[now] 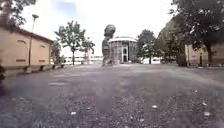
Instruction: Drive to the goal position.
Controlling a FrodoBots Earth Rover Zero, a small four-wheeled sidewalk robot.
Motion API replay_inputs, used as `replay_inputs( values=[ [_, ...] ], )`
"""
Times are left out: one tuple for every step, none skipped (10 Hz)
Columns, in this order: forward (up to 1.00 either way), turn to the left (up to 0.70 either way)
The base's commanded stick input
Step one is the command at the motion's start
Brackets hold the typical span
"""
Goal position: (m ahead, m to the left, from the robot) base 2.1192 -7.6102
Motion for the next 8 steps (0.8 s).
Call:
replay_inputs(
  values=[
    [0.70, -0.14],
    [0.70, -0.14],
    [0.70, -0.14],
    [0.70, -0.14],
    [0.70, -0.05],
    [0.70, 0.00],
    [0.70, 0.00],
    [0.70, 0.00]
  ],
)
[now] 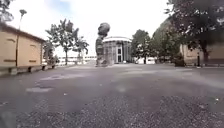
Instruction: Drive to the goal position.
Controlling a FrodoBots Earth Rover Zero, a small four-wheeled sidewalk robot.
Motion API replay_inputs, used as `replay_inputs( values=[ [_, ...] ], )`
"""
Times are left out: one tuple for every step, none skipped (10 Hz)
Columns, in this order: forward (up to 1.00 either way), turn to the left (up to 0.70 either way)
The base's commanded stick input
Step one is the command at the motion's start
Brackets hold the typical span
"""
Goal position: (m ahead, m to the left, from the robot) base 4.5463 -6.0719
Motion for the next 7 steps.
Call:
replay_inputs(
  values=[
    [0.70, 0.00],
    [0.70, 0.00],
    [0.70, 0.00],
    [0.70, 0.00],
    [0.70, 0.00],
    [0.70, 0.00],
    [0.70, 0.00]
  ],
)
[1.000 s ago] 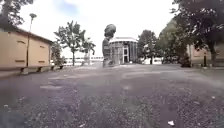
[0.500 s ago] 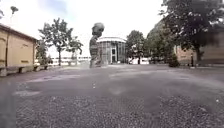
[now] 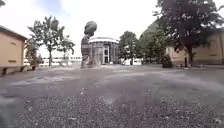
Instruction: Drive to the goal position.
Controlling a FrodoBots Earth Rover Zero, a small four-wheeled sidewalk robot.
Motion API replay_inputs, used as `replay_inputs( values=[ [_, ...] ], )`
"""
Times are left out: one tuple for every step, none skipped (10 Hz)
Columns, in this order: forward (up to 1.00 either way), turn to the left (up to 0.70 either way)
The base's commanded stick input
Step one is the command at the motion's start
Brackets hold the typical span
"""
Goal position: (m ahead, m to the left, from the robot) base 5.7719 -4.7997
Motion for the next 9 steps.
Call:
replay_inputs(
  values=[
    [0.70, 0.00],
    [0.70, 0.00],
    [0.70, 0.00],
    [0.70, 0.00],
    [0.70, 0.00],
    [0.70, 0.00],
    [0.70, 0.00],
    [0.70, 0.00],
    [0.70, 0.00]
  ],
)
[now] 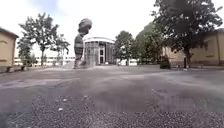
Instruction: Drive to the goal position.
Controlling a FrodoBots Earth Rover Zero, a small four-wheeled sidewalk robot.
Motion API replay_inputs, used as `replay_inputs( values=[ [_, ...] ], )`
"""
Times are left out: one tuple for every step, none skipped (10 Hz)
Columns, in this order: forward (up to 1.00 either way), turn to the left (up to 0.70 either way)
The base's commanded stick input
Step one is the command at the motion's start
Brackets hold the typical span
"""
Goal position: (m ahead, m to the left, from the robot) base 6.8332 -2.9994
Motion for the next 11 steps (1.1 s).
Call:
replay_inputs(
  values=[
    [0.70, 0.00],
    [0.70, 0.00],
    [0.70, 0.00],
    [0.70, 0.00],
    [0.70, 0.00],
    [0.70, 0.00],
    [0.70, 0.00],
    [0.70, 0.00],
    [0.70, 0.00],
    [0.70, 0.00],
    [0.70, 0.00]
  ],
)
